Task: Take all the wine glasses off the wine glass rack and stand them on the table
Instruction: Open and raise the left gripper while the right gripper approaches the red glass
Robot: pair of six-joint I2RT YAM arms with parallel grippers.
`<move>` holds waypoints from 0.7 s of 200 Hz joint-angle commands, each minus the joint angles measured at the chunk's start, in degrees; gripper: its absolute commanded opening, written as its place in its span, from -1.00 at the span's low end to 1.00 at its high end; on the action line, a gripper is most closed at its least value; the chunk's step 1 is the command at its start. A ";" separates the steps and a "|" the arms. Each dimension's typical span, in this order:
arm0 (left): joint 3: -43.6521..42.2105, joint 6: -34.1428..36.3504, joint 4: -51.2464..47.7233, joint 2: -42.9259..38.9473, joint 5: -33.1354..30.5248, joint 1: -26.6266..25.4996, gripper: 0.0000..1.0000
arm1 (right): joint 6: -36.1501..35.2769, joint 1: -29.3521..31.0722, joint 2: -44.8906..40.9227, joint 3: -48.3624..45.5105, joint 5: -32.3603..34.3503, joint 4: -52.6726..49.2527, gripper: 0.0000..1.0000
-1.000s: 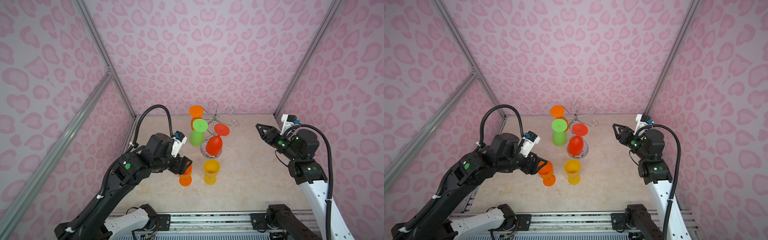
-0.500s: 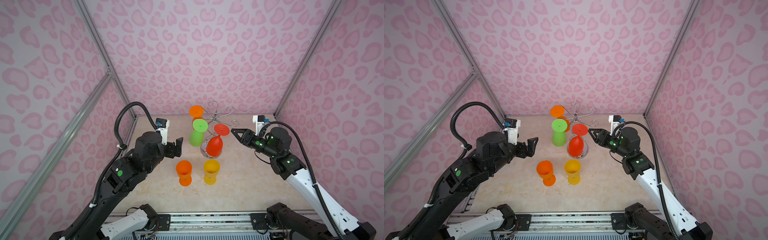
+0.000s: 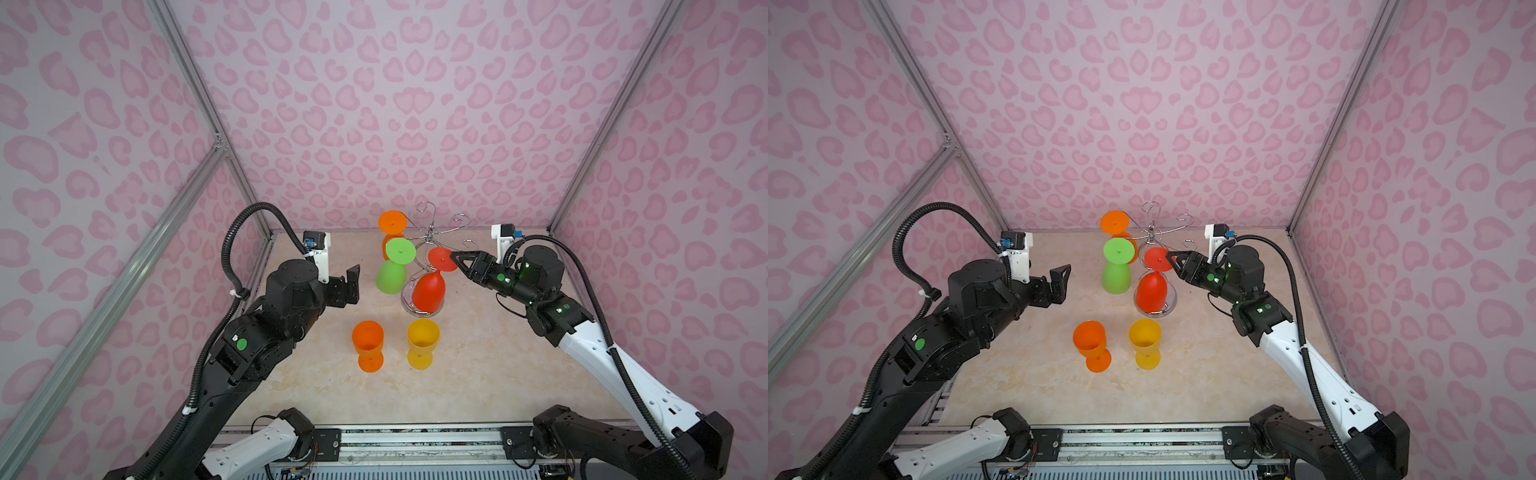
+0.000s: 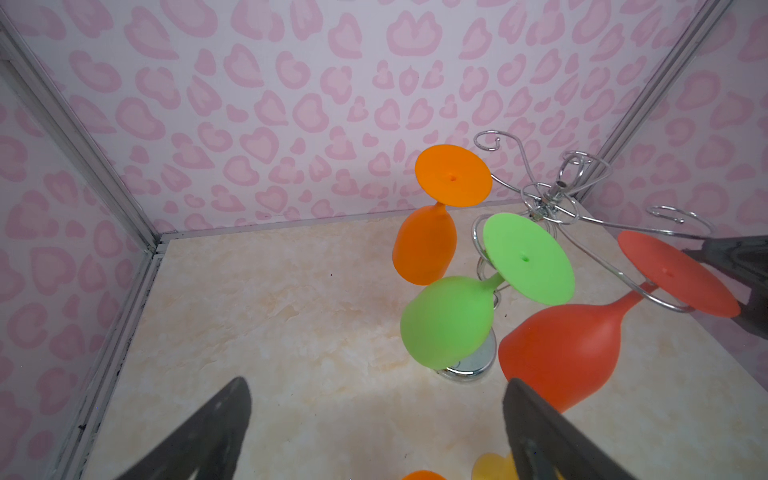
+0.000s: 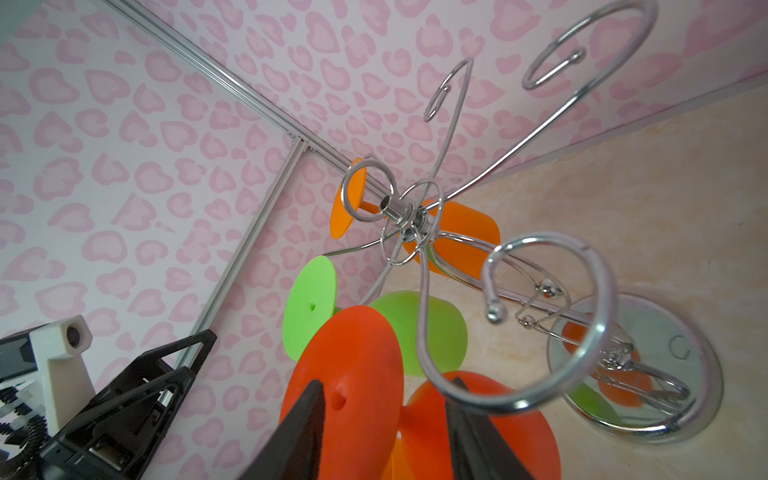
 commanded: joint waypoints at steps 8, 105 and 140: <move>-1.03 -0.82 1.87 0.23 2.19 0.98 0.93 | -0.13 0.49 0.84 0.39 -0.23 2.02 -0.07; -2.52 -0.93 2.45 -0.38 3.58 2.58 0.92 | 0.84 0.80 2.00 0.63 -0.21 2.02 -0.58; -2.79 -1.15 2.40 -0.46 3.97 2.85 0.92 | 1.63 0.71 1.83 0.21 -0.73 3.40 -0.72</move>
